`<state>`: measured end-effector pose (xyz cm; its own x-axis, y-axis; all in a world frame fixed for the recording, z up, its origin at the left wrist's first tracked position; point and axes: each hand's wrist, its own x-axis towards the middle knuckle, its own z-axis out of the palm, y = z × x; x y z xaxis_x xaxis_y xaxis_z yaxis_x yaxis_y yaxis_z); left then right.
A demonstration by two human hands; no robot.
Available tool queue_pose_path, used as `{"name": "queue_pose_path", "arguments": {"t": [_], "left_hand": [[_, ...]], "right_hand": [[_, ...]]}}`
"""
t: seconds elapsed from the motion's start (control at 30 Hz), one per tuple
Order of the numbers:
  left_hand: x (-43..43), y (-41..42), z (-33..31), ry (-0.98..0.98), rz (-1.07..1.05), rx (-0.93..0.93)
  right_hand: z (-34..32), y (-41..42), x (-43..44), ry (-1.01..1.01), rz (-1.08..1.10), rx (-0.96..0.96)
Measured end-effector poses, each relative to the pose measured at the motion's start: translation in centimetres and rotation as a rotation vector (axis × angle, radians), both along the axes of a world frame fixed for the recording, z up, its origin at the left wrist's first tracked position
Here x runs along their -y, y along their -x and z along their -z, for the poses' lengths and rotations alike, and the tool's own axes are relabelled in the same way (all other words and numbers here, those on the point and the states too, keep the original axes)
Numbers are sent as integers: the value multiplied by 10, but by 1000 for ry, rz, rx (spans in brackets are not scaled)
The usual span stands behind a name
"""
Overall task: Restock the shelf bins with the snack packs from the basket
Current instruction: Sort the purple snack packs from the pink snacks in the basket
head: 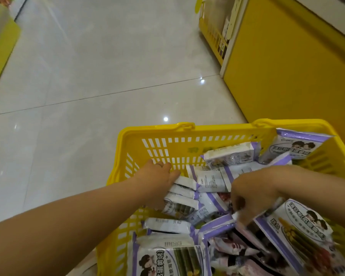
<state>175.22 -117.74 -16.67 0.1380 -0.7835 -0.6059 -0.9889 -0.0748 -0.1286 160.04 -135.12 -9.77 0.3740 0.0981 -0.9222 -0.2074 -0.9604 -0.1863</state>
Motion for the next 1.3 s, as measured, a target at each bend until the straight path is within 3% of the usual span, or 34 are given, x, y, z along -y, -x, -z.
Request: {"name": "queue_pose_path", "arguments": {"t": [0.13,0.27,0.6,1.07,1.3], "left_hand": [[0,-3,2,24,-9,-10],[-1,-4,3,42,-17,-7],[-4,-4,6,109,0,12],[-4,-9,5,110,-5,-5],[-1,-3,5,63,-19,-28]], "right_hand": [[25,-5,-9,-34,172,111],[48,2,-15,-28,247,100],[72,2,-19,-188,859,199],[81,8,-38,-200,869,340],[46,3,-23,-157,625,366]]}}
